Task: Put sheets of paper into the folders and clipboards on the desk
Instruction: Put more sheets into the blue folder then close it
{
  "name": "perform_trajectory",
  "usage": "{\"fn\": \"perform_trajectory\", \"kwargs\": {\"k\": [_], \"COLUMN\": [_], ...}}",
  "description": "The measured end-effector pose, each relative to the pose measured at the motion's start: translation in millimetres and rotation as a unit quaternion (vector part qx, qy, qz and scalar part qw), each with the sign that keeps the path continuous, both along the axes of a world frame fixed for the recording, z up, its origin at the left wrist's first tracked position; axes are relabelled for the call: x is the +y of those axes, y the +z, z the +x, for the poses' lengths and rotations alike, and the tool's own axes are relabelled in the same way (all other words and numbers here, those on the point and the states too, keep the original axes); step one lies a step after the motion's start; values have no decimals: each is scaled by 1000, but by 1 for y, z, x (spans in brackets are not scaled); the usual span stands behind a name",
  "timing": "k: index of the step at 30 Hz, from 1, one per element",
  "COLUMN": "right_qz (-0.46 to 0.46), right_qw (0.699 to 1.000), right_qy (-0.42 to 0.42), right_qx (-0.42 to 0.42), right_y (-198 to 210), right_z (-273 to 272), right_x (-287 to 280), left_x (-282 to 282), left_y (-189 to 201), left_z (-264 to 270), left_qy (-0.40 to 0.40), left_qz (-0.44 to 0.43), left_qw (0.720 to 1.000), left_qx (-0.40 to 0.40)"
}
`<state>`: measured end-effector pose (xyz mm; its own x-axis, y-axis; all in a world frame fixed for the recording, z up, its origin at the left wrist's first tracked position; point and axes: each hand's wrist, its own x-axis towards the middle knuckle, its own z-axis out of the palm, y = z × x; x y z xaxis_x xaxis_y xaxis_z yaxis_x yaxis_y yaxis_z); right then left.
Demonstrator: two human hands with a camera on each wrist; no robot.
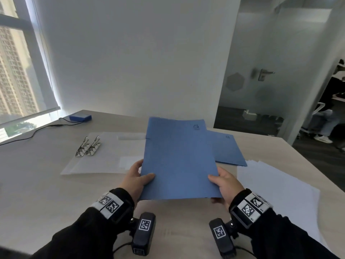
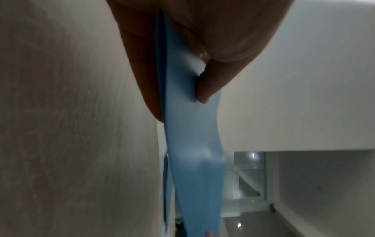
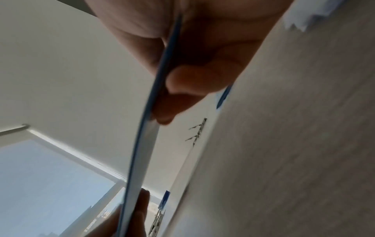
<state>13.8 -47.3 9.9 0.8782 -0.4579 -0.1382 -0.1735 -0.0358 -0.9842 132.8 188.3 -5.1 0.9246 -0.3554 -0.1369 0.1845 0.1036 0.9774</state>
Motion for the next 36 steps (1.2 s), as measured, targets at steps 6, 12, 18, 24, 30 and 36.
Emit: {"fn": "perform_trajectory", "kwargs": {"k": [6,12,18,24,30,36], "right_qz": [-44,-8,-17,-24,13,18], "right_qw": [995,992,990,989,984,989], "right_qy": [-26,19,49,66,75,54], "right_qx": [-83,-127,-135,-134,-162,-140], "right_y": [12,19,18,19,16,7], "right_z": [-23,-38,-43,-46,-48,-43], "right_x": [-20,-31,-34,-36,-32,-29], "left_x": [4,6,-2,-3,-21,-36], "left_y": [29,47,42,43,34,2], "left_z": [13,39,35,30,9,22], "left_qy": [27,107,48,5,29,98], "left_qz": [283,434,482,508,112,-4], "left_qw": [940,851,835,829,992,991], "left_qx": [-189,-276,-261,-235,51,86]}}
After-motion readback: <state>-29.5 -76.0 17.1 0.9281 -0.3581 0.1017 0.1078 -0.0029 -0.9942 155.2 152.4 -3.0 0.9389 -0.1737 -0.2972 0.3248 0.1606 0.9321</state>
